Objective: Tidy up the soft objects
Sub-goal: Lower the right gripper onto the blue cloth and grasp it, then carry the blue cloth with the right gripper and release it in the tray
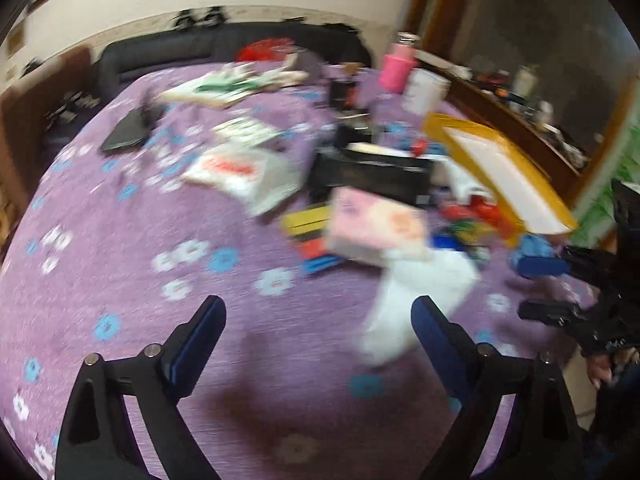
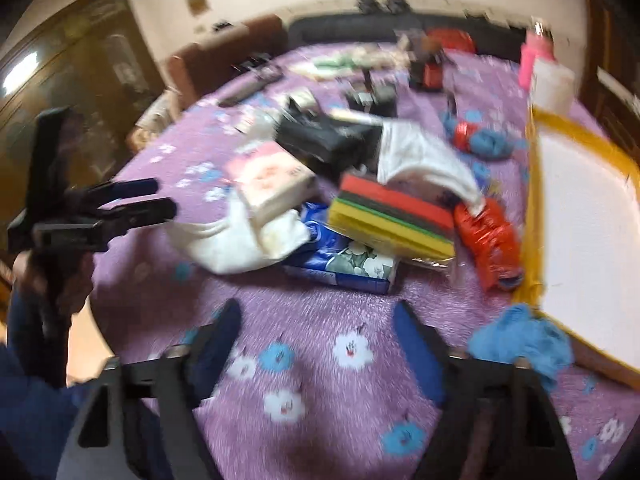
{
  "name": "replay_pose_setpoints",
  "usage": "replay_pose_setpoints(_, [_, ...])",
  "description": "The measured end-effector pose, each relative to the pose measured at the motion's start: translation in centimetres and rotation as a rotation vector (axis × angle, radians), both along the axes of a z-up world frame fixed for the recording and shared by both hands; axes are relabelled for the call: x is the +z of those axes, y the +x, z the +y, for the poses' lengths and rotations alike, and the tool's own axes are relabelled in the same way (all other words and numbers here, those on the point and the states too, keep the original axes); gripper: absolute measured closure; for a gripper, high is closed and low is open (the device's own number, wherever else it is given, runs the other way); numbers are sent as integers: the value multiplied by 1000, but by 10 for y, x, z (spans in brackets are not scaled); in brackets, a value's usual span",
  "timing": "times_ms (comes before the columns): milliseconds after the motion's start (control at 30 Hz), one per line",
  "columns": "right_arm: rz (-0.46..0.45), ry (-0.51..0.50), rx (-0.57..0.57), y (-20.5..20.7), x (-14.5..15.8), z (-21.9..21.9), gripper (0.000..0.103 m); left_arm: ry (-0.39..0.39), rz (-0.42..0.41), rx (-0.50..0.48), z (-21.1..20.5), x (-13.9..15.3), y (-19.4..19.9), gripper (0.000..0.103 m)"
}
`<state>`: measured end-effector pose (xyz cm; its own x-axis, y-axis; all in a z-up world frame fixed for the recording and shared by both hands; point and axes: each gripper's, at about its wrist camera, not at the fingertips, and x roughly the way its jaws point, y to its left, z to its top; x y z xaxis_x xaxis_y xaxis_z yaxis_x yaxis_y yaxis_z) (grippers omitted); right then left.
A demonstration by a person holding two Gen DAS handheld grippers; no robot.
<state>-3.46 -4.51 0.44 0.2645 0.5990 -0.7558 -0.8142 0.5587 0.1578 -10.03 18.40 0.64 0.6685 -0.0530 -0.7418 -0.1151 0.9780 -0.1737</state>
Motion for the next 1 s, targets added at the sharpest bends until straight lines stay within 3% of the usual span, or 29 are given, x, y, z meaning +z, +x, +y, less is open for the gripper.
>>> replay_pose_setpoints(133, [-80, 24, -35, 2, 16, -32, 37, 28, 32, -95, -33, -5, 16, 13])
replay_pose_setpoints(300, [-107, 12, -123, 16, 25, -66, 37, 79, 79, -130, -60, -18, 32, 15])
replay_pose_setpoints(433, [-73, -19, -178, 27, 14, -88, 33, 111, 141, -141, -73, -32, 42, 49])
replay_pose_setpoints(500, [-42, -26, -202, 32, 4, -93, 32, 137, 144, -131, -79, -37, 44, 52])
replay_pose_setpoints(633, [3, -14, -249, 44, -7, -94, 32, 157, 128, -119, -83, -35, 39, 77])
replay_pose_setpoints(767, [14, -7, -294, 55, -17, -86, 33, 131, 117, -126, -80, -32, 31, 80])
replay_pose_setpoints(833, [33, 4, -279, 55, -20, -83, 57, 113, 110, -134, -78, -29, 28, 81])
replay_pose_setpoints(867, [29, -1, -266, 52, -20, -81, 63, 105, 104, -139, -77, -28, 26, 82])
replay_pose_setpoints(1000, [-18, 14, -184, 35, -8, -79, 68, 73, 67, -166, -74, -15, 23, 87])
